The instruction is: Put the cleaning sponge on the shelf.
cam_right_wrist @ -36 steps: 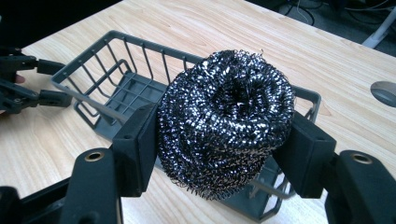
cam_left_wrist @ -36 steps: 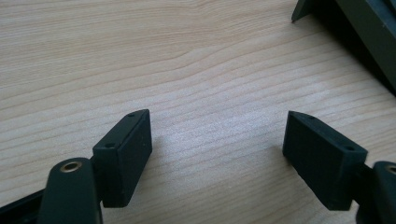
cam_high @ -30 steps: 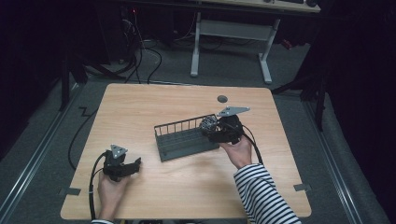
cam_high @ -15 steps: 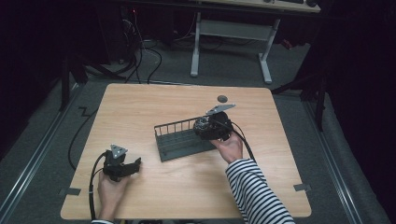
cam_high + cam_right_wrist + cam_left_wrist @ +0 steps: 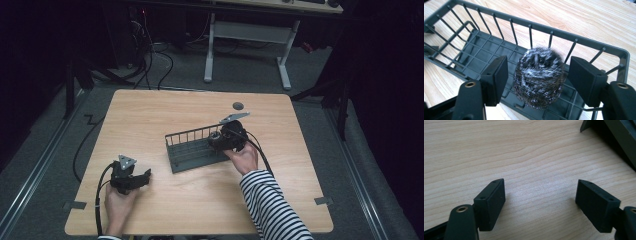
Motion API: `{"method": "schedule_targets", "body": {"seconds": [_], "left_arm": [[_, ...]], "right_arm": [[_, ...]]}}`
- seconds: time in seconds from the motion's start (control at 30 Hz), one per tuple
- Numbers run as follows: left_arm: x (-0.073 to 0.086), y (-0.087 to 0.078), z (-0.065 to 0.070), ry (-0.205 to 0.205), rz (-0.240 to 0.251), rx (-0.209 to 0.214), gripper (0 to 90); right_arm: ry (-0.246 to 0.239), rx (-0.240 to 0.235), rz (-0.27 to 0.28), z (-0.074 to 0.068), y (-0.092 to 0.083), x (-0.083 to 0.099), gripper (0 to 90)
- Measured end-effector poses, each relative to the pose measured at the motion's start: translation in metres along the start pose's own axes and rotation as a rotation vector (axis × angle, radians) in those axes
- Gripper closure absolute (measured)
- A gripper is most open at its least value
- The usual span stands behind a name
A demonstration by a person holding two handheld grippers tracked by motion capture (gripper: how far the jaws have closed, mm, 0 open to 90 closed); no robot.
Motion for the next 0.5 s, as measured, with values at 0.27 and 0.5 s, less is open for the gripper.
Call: {"method": "schedule_targets", "body": {"seconds": [0.27, 0.5], "left_arm": [[0.0, 0.0, 0.0, 0.0, 0.0, 0.0, 24.4], [0.0, 0.0, 0.0, 0.0, 0.0, 0.0, 24.4]], "right_arm": [[0.011, -0.005, 0.065, 0.003, -0.014, 0.002, 31.7], [0.006, 0.003, 0.11, 0.005, -0.039, 0.003, 33.2]]}}
Point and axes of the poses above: each handheld gripper's, and its own axes: y roughly forward along the jaws, x roughly out of its underside, z roughly to its right, the point moved 9 cm from there along y, roughly forward along the jaws, and after that the axes turned 4 degrees about -z, right-handed, at the moved point
